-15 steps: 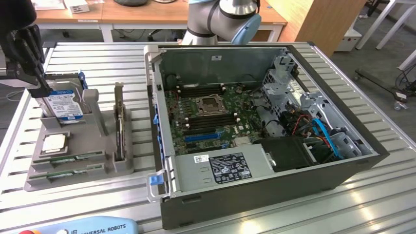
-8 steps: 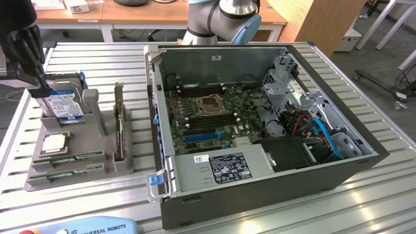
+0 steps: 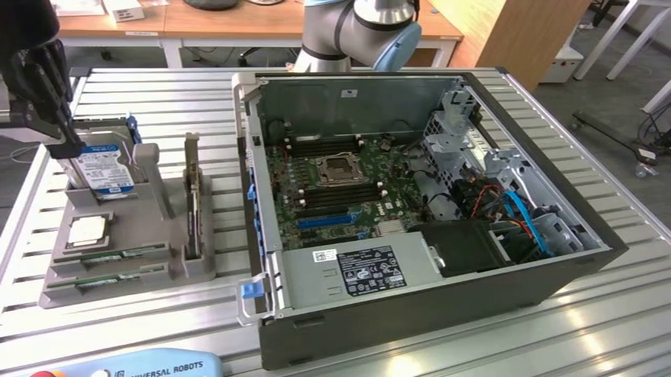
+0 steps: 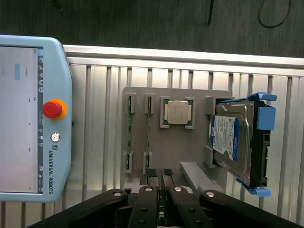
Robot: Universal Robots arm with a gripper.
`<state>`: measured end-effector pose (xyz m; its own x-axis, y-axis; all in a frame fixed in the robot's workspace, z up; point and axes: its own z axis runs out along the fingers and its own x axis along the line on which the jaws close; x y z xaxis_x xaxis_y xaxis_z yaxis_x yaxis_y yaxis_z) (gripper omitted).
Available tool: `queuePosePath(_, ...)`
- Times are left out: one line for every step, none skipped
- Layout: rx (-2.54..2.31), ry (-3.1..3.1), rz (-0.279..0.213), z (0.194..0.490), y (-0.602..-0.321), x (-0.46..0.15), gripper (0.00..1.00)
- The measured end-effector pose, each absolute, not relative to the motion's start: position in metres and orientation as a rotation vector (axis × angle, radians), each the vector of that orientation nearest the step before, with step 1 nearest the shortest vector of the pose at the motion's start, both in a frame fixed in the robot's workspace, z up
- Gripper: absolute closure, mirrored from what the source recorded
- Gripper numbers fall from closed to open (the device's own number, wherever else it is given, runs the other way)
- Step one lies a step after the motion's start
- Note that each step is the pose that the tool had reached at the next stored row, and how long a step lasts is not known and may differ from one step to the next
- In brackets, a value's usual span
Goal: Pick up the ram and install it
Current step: 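Pick up the ram and move it above insertion slot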
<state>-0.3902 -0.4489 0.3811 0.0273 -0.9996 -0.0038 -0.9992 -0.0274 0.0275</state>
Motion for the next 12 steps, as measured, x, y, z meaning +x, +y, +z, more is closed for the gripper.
queuePosePath(2.239,-2.179,-0.034,0.3811,-0.4488,-0.3903,0.77)
queuePosePath(2.239,-2.179,-0.034,0.3812,-0.4488,-0.3902,0.77)
queuePosePath(2.239,-2.179,-0.034,0.3811,-0.4489,-0.3902,0.71)
queuePosePath(2.239,-2.179,-0.034,0.3811,-0.4489,-0.3902,0.71)
queuePosePath(2.239,-2.179,-0.034,0.3811,-0.4488,-0.3903,0.65)
queuePosePath(2.239,-2.179,-0.034,0.3811,-0.4489,-0.3902,0.65)
queuePosePath(2.239,-2.179,-0.034,0.3811,-0.4488,-0.3903,0.65)
queuePosePath(2.239,-2.179,-0.034,0.3811,-0.4489,-0.3902,0.65)
queuePosePath(2.239,-2.179,-0.034,0.3812,-0.4488,-0.3903,0.65)
queuePosePath(2.239,-2.179,-0.034,0.3812,-0.4488,-0.3903,0.65)
queuePosePath(2.239,-2.179,-0.034,0.3811,-0.4488,-0.3903,0.65)
queuePosePath(2.239,-2.179,-0.034,0.3811,-0.4488,-0.3903,0.65)
